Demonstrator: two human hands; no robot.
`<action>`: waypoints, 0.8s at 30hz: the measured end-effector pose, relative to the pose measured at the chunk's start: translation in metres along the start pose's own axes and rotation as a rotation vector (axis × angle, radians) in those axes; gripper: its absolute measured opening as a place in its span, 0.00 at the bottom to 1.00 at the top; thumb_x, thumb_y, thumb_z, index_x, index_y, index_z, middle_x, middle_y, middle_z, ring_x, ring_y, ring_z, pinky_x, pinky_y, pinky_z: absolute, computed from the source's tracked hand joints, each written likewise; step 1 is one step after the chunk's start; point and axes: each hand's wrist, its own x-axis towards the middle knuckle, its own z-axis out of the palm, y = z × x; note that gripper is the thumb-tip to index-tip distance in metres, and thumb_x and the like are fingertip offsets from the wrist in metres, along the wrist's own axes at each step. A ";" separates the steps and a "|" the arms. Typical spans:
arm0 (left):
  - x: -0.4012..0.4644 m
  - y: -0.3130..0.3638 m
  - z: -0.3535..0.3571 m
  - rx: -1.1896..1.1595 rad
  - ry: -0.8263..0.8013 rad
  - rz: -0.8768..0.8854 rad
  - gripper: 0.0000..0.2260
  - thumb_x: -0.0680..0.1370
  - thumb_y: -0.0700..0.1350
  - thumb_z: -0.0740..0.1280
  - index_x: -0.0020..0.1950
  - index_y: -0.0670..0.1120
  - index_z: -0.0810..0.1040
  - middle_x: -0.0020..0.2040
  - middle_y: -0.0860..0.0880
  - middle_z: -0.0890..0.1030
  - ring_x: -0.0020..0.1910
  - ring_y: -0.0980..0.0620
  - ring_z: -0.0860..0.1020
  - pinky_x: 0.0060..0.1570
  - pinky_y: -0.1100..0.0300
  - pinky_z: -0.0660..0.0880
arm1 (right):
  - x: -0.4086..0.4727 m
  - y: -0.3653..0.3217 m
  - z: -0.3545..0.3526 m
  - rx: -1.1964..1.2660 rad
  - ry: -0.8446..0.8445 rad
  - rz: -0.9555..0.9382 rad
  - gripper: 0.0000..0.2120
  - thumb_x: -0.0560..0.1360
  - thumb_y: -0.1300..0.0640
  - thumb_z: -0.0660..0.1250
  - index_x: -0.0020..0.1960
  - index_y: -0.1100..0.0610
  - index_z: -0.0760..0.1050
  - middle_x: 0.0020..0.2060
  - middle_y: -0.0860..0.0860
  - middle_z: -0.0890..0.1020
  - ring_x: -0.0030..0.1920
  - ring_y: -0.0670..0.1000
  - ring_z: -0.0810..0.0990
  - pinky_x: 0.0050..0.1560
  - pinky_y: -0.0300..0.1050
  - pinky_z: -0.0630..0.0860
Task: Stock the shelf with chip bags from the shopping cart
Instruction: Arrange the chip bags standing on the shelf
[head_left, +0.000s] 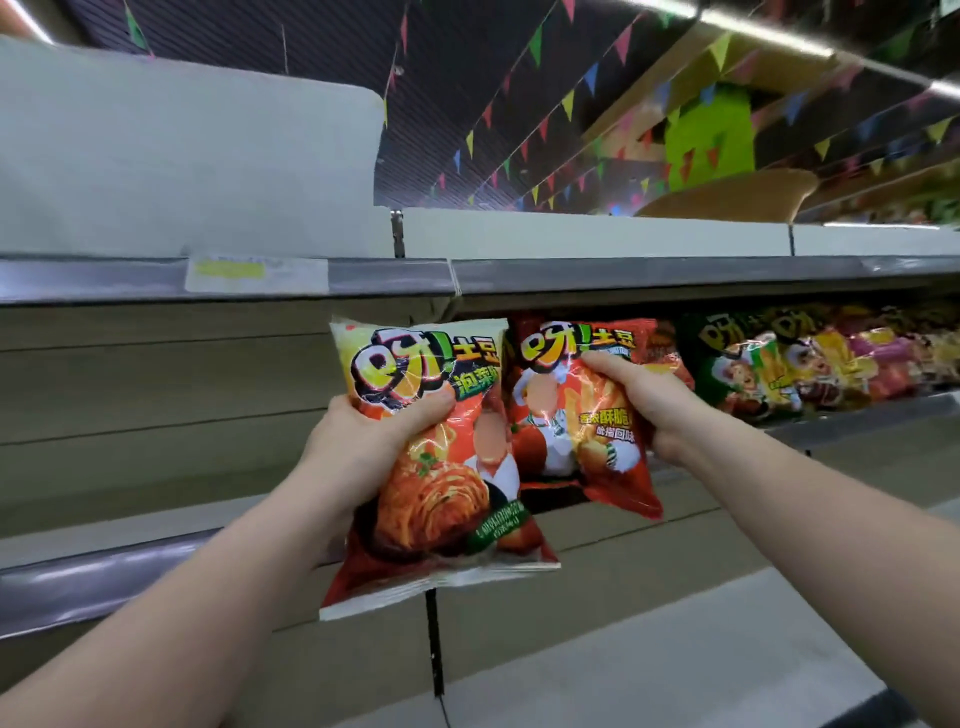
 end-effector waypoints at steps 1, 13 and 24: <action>0.001 0.001 -0.001 -0.009 -0.011 -0.004 0.49 0.43 0.70 0.78 0.59 0.50 0.77 0.51 0.48 0.84 0.49 0.45 0.83 0.54 0.46 0.78 | 0.005 0.000 0.002 0.001 -0.006 0.009 0.22 0.67 0.50 0.75 0.55 0.61 0.77 0.36 0.55 0.84 0.29 0.52 0.83 0.28 0.43 0.78; -0.005 0.018 -0.002 -0.012 0.055 -0.024 0.27 0.58 0.55 0.75 0.54 0.47 0.80 0.43 0.46 0.86 0.40 0.46 0.85 0.42 0.55 0.78 | 0.072 -0.009 0.025 -0.187 -0.052 -0.041 0.22 0.75 0.52 0.67 0.61 0.66 0.71 0.36 0.55 0.77 0.32 0.52 0.77 0.29 0.41 0.74; -0.010 0.015 0.020 -0.010 0.165 -0.026 0.19 0.63 0.52 0.75 0.51 0.47 0.80 0.41 0.47 0.86 0.35 0.50 0.84 0.37 0.58 0.77 | 0.094 0.014 -0.003 -0.297 -0.233 -0.127 0.26 0.74 0.47 0.66 0.67 0.59 0.68 0.48 0.54 0.80 0.42 0.50 0.78 0.42 0.43 0.75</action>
